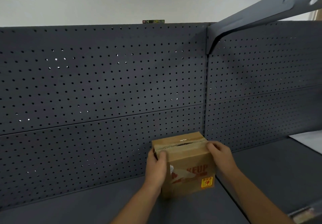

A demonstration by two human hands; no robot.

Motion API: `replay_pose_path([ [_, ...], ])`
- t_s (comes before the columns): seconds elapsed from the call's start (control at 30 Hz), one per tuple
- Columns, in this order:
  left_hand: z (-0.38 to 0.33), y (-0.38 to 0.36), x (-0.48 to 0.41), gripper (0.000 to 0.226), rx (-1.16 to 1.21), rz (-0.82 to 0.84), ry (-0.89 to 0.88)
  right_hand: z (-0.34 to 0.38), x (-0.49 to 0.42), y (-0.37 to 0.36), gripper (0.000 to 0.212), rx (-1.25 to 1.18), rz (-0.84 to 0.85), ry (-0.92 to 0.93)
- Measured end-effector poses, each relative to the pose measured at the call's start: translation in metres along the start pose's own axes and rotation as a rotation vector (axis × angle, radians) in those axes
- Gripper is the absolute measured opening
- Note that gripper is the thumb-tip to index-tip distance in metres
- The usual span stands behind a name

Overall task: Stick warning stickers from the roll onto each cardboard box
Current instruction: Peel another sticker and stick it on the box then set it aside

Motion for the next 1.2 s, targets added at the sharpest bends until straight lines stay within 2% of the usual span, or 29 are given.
replay_pose_path([
  [0.07,-0.003,0.003,-0.002,0.023,-0.04,-0.023,-0.033,0.006,-0.002,0.004,0.019,0.078,-0.026,0.074],
  [0.13,-0.009,0.008,-0.002,0.024,-0.065,-0.029,-0.082,0.011,-0.002,0.007,0.028,0.171,-0.05,0.144],
  [0.23,-0.018,0.022,-0.004,0.044,-0.257,-0.034,-0.295,0.022,0.002,0.012,0.037,0.282,-0.07,0.278],
  [0.37,-0.033,0.041,0.006,0.034,-0.572,-0.076,-0.692,0.041,0.017,0.013,0.041,0.444,-0.013,0.437],
  [0.47,-0.043,0.054,0.017,0.034,-0.658,-0.073,-0.825,0.054,0.033,0.003,0.04,0.544,0.013,0.553],
  [0.6,-0.05,0.078,0.024,0.036,-0.8,-0.082,-0.928,0.07,0.063,-0.02,0.039,0.635,0.036,0.687],
  [0.7,-0.048,0.104,0.024,0.04,-0.88,-0.094,-0.971,0.078,0.083,-0.042,0.046,0.662,0.053,0.797],
  [0.9,-0.036,0.17,0.017,0.037,-0.971,-0.183,-1.011,0.087,0.123,-0.093,0.034,0.658,0.094,0.899],
  [1.2,-0.024,0.276,0.018,0.042,-1.136,-0.268,-0.967,0.091,0.176,-0.173,0.042,0.601,0.172,0.935],
])
Point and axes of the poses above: each hand's wrist, its own x-axis away from the middle knuckle, its own y-axis out of the back of the hand, z = x × y, the point moved 2 cm from there along -x, towards the middle knuckle, and after that the axes turned 8 degrees about -z, right-handed, at the moved point
